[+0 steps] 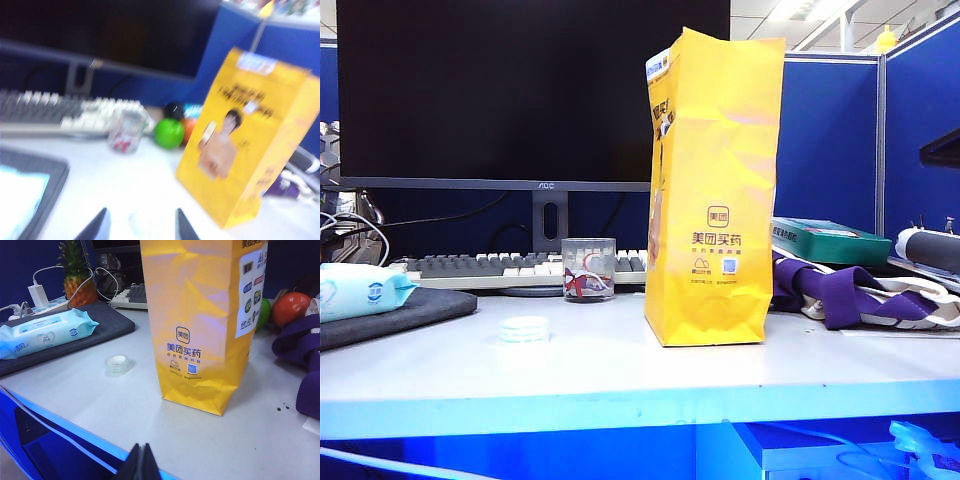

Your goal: Pick up the transparent tape and throw it into the yellow paper bag.

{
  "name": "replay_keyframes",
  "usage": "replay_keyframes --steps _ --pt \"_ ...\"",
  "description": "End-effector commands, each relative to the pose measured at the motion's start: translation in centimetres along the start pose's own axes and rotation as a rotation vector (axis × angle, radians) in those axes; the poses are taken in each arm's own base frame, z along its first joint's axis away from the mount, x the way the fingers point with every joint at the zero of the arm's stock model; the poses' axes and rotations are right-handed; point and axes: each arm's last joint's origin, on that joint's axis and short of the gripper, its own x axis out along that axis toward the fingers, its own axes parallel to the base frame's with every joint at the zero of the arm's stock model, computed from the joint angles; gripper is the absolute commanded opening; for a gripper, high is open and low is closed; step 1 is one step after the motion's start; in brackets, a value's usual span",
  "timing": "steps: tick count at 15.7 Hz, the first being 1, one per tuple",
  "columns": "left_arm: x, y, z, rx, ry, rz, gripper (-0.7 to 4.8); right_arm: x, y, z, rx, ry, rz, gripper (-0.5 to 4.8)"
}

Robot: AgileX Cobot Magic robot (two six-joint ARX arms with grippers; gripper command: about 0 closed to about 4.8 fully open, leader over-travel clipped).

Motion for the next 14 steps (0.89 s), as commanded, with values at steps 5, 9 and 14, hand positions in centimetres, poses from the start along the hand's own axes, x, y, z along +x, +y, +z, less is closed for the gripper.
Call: replay_keyframes --steps 5,9,14 --pt "-0.1 0.2 -0.1 0.033 0.041 0.079 1.79 0.1 -0.1 -0.2 0.001 -0.003 -0.007 -0.01" --pt "-0.7 -1.3 4.9 0.106 -0.077 0.061 1.87 0.0 -0.1 0.4 0.011 -0.066 -0.049 -0.01" --pt "3.2 -1.7 10.1 0.138 0.134 0.048 1.94 0.0 -0.4 0.8 0.034 -0.117 -0.146 -0.01"
